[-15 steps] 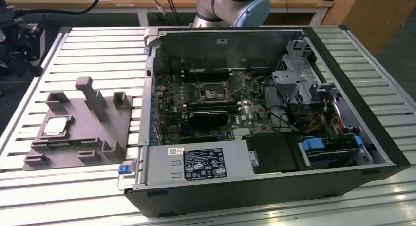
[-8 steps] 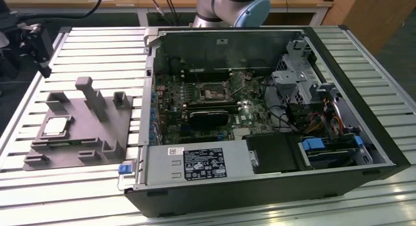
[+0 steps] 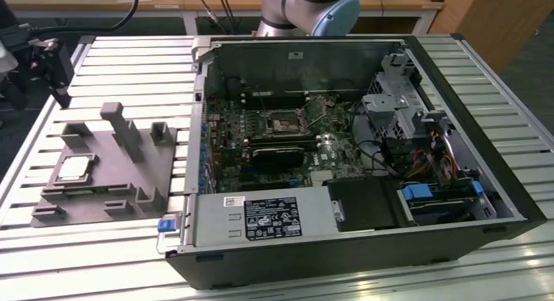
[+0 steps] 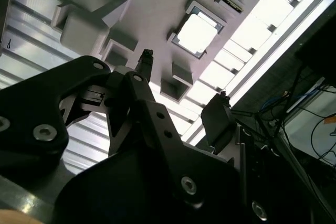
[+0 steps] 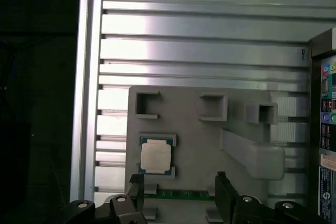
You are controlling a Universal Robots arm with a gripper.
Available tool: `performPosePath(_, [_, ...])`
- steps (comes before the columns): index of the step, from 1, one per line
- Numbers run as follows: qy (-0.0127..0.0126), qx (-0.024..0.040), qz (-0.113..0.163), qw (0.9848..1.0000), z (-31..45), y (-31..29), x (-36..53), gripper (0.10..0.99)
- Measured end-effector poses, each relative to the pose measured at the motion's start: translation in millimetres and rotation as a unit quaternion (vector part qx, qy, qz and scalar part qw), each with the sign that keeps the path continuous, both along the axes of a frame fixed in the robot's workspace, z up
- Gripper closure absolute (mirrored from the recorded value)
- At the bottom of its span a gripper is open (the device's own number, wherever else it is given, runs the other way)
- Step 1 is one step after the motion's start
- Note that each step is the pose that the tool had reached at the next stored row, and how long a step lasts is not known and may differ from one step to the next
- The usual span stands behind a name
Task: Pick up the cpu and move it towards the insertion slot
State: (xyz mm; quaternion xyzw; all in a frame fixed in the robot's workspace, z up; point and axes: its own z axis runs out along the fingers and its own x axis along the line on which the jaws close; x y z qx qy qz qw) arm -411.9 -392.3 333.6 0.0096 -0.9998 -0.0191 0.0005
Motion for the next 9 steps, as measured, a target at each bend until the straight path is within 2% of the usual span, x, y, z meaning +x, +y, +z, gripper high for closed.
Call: performPosePath(9, [0.0000, 0.0000, 0.000, 1.0000, -7.4, 0.0, -0.6, 0.439])
